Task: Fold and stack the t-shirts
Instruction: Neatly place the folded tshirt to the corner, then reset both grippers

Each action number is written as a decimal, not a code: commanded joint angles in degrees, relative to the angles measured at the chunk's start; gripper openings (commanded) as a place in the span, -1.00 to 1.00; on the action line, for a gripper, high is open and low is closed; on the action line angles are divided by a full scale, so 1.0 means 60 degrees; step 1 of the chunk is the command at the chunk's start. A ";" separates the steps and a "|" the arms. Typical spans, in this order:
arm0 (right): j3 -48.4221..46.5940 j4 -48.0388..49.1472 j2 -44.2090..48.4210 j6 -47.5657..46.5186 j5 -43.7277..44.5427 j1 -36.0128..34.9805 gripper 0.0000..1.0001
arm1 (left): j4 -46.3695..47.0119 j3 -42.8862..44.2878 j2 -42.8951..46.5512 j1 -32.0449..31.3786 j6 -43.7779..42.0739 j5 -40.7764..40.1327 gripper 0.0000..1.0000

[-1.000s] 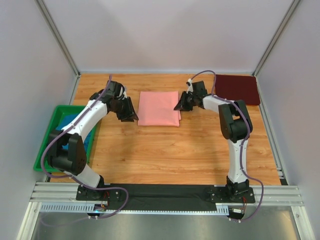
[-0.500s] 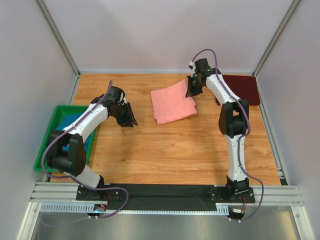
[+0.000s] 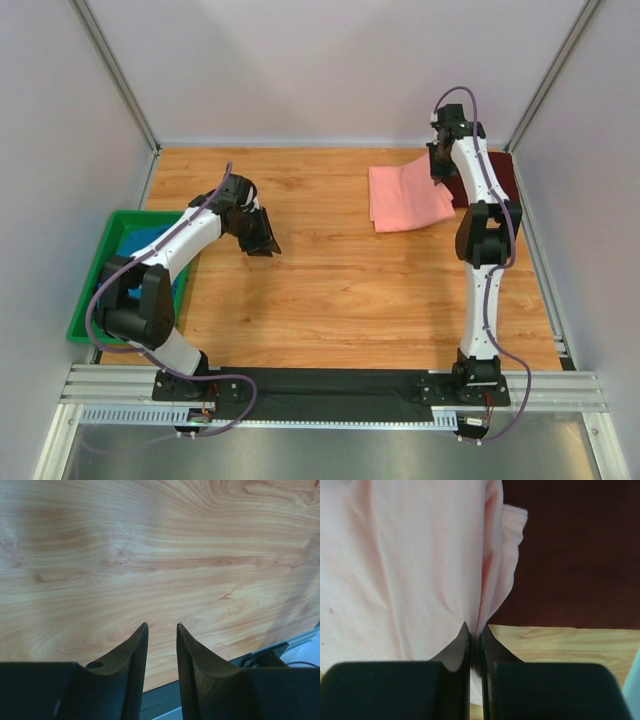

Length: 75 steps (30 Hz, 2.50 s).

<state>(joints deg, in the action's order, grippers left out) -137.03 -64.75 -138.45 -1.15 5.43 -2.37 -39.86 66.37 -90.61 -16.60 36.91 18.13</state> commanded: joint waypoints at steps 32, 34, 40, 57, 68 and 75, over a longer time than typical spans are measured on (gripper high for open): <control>-0.0440 0.5327 0.0061 -0.0381 0.0664 0.3047 0.27 | -0.2161 0.3732 -0.2507 -0.1247 0.0075 -0.0341 -0.30; -0.0451 0.5023 0.0326 -0.0248 0.0590 0.2901 0.30 | -0.2176 0.3996 -0.2477 -0.1247 0.0089 -0.0239 -0.29; 0.0688 0.4245 0.1494 0.1010 -0.0773 0.2711 0.11 | -0.2088 0.4099 -0.1994 -0.1247 -0.0057 -0.0121 -0.29; 0.6577 0.1756 0.9518 0.4879 -0.3425 0.0601 1.00 | -0.0269 0.2971 0.2444 -0.1247 -0.0231 -0.0205 0.54; 1.0077 0.1738 1.3081 0.5831 -0.4524 0.0439 1.00 | -0.1033 0.1860 0.3952 -0.1247 -0.0761 -0.0166 0.99; 1.0139 0.1915 1.3481 0.5611 -0.4524 0.0439 1.00 | -0.1150 0.1741 0.4232 -0.1247 -0.0702 0.0347 0.98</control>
<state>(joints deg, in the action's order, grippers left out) -75.31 -54.81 -58.57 32.23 -20.32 0.43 -47.46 75.37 -66.81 -23.92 33.06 18.17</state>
